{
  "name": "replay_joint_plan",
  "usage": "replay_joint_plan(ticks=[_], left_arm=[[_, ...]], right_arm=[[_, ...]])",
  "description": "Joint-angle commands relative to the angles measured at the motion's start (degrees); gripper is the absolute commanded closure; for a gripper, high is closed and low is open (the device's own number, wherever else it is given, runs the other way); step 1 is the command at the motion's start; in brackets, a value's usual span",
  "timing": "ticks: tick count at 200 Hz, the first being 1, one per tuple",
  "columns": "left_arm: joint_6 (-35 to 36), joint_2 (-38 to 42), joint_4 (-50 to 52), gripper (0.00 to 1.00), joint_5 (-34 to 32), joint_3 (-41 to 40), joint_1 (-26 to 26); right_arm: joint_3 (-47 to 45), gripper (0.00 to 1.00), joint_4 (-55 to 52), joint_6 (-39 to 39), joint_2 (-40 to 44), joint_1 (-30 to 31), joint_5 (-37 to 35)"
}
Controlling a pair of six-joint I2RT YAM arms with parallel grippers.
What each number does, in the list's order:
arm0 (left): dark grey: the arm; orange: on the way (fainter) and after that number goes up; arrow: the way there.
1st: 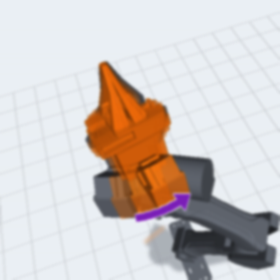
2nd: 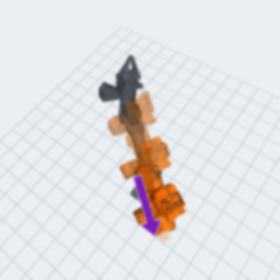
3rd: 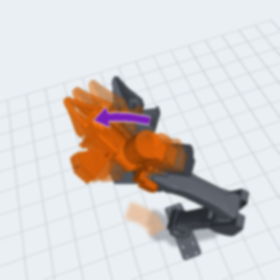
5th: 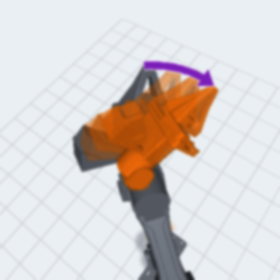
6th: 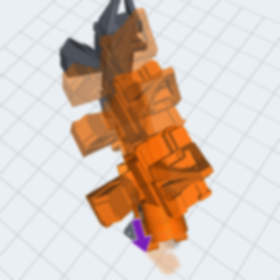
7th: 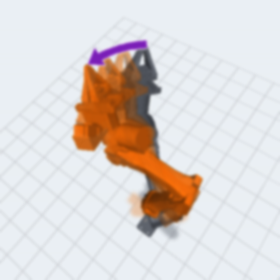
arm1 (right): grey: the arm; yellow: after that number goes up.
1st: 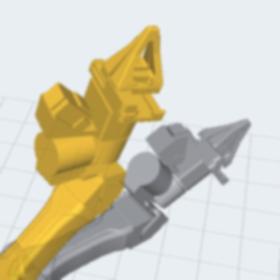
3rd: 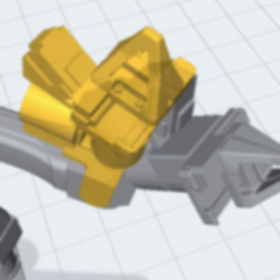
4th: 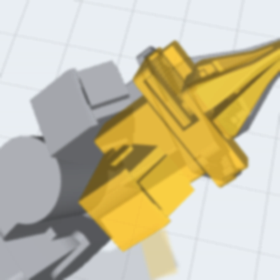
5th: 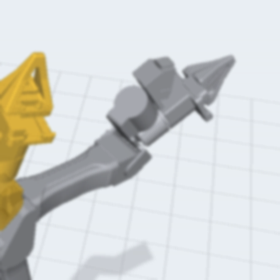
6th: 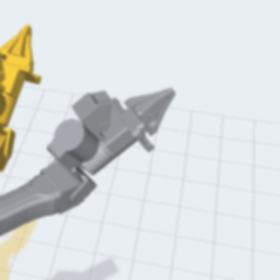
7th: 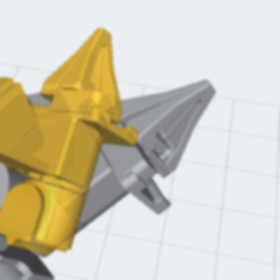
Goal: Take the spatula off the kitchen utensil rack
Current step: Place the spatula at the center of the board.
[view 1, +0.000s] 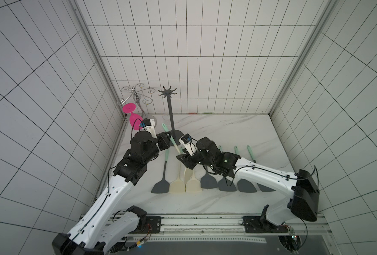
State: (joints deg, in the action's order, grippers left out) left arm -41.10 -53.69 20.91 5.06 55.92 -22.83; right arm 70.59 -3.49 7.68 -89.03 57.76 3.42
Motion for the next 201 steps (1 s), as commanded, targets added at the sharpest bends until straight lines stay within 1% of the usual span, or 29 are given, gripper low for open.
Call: replay_joint_plan(ticks=[1, 5, 24, 34, 41, 44, 47, 52, 60, 68, 76, 85, 102, 118, 127, 140, 160, 178, 201], left_arm=[[0.0, 2.0, 0.8, 1.00, 1.4, 2.4, -0.2], [0.4, 2.1, 0.9, 1.00, 1.6, 2.5, -0.1], [5.4, 2.1, 1.6, 1.00, 5.3, 2.7, 0.2], [9.2, 2.0, 2.0, 1.00, 9.2, 2.8, 0.9], [12.1, 2.1, 2.2, 0.86, 13.1, 2.8, 2.1], [13.3, 2.1, 2.2, 0.77, 14.9, 2.8, 2.6], [14.1, 2.1, 2.2, 0.70, 16.8, 2.7, 3.3], [15.4, 2.2, 2.0, 0.62, 19.7, 2.6, 4.3], [16.9, 2.3, 1.0, 0.54, 24.6, 2.2, 6.1], [18.0, 2.4, -0.6, 0.49, 29.9, 1.6, 7.9], [18.0, 2.5, -2.9, 0.46, 34.9, 0.7, 9.4], [16.7, 2.8, -6.4, 0.45, 39.8, -0.5, 10.6], [12.4, 3.2, -14.8, 0.43, 47.0, -3.2, 11.6], [8.1, 2.7, -22.4, 0.43, 50.7, -5.5, 11.6], [5.2, 2.1, -26.6, 0.43, 51.8, -6.5, 11.6], [2.2, 0.7, -30.7, 0.43, 52.7, -7.2, 11.6], [0.8, -1.6, -32.2, 0.43, 53.3, -7.1, 11.6], [-2.1, -3.9, -36.7, 0.48, 54.6, -8.0, 11.5], [-7.4, -6.5, -44.4, 0.53, 55.5, -9.1, 11.5]], right_arm=[[3.4, 0.92, -3.7, -2.3, -1.1, 0.2, -1.9], [3.3, 1.00, -4.0, -2.6, -1.0, 0.1, -2.3], [2.1, 1.00, -4.0, -3.9, 0.7, 0.1, -3.1], [1.4, 1.00, -4.1, -4.6, 1.8, -0.4, -2.2], [1.0, 1.00, -4.0, -4.7, 2.6, -1.2, 0.2], [0.8, 1.00, -3.9, -4.5, 2.9, -1.8, 1.8], [0.7, 1.00, -3.9, -4.3, 3.2, -2.6, 3.4], [0.5, 1.00, -3.8, -3.6, 3.7, -3.8, 7.1], [0.2, 1.00, -3.2, -2.1, 4.2, -6.0, 13.2], [-0.2, 1.00, -1.8, -0.5, 4.5, -8.2, 20.2], [-0.8, 1.00, 0.5, 1.7, 4.6, -10.3, 26.8], [-1.5, 1.00, 3.5, 4.1, 4.6, -12.1, 32.4], [-3.9, 1.00, 13.8, 11.6, 4.3, -15.2, 43.0], [-6.0, 1.00, 24.5, 19.6, 3.3, -17.1, 50.2], [-6.4, 1.00, 29.2, 23.2, 2.6, -17.5, 52.8], [-6.8, 1.00, 33.6, 26.8, 1.7, -17.8, 55.3], [-7.2, 1.00, 38.1, 30.1, 0.8, -17.8, 57.2], [-7.6, 1.00, 41.0, 32.6, 0.3, -17.8, 58.1], [-7.6, 1.00, 41.1, 33.0, 0.0, -17.8, 58.9]])
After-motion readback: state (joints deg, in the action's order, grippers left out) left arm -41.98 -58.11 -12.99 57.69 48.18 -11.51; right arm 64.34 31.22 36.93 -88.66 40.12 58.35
